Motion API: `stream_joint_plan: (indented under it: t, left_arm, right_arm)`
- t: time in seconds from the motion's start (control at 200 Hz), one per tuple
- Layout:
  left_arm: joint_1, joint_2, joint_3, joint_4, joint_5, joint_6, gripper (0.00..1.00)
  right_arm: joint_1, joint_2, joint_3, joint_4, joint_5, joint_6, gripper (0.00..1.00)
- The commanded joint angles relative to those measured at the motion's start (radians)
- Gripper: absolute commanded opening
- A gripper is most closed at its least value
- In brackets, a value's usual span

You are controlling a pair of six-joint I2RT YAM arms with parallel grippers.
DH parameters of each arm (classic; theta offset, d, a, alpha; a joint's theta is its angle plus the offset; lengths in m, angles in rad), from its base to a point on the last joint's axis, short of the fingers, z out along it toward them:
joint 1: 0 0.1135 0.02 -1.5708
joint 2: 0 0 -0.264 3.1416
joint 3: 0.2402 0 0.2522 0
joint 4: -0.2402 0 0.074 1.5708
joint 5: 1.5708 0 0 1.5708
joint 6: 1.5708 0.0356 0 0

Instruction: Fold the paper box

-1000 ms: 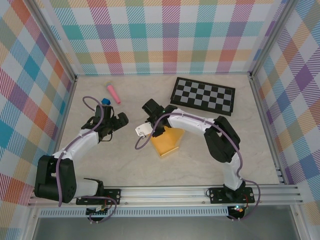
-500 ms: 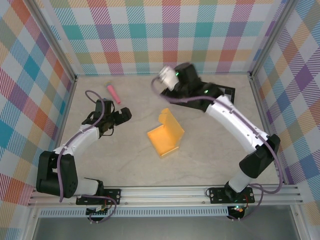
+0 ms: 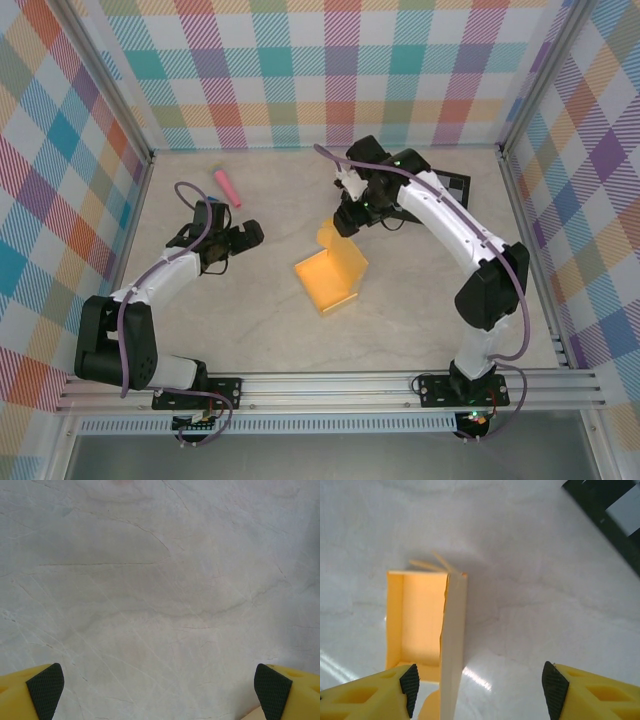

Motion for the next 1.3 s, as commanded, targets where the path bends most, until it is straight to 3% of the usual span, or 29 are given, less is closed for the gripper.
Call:
stream_joint_plan:
  t: [0.0, 0.185, 0.34, 0.505, 0.66, 0.97, 1.13, 1.295]
  left_arm:
    - [0.008, -0.011, 0.022, -0.022, -0.029, 0.018, 1.0]
    - [0.009, 0.007, 0.037, -0.053, -0.058, 0.014, 1.0]
    - [0.01, 0.007, 0.042, -0.076, -0.082, 0.01, 1.0]
    - [0.012, 0.002, 0.04, -0.086, -0.092, 0.003, 1.0]
    - [0.014, -0.005, 0.036, -0.087, -0.102, -0.001, 1.0]
    - [0.017, -0.02, 0.011, -0.084, -0.089, -0.032, 1.0]
    - [0.016, -0.03, -0.033, -0.049, -0.04, -0.062, 1.0]
    - [0.014, -0.04, -0.078, 0.018, 0.022, -0.094, 1.0]
  right_arm:
    - [0.006, 0.019, 0.003, -0.075, -0.079, 0.007, 0.66]
    - [0.031, 0.062, 0.021, -0.094, -0.081, -0.038, 0.45]
    - [0.058, 0.13, 0.066, -0.172, -0.036, -0.058, 0.46]
    - [0.093, 0.127, 0.046, -0.137, 0.008, -0.136, 0.2]
    - [0.117, 0.163, 0.098, -0.142, 0.121, -0.29, 0.09]
    - [0.139, 0.187, 0.076, 0.017, 0.195, -0.731, 0.06]
    - [0.158, 0.14, -0.045, 0.206, 0.113, -0.959, 0.08]
    - [0.179, 0.136, -0.041, 0.291, 0.148, -1.028, 0.25]
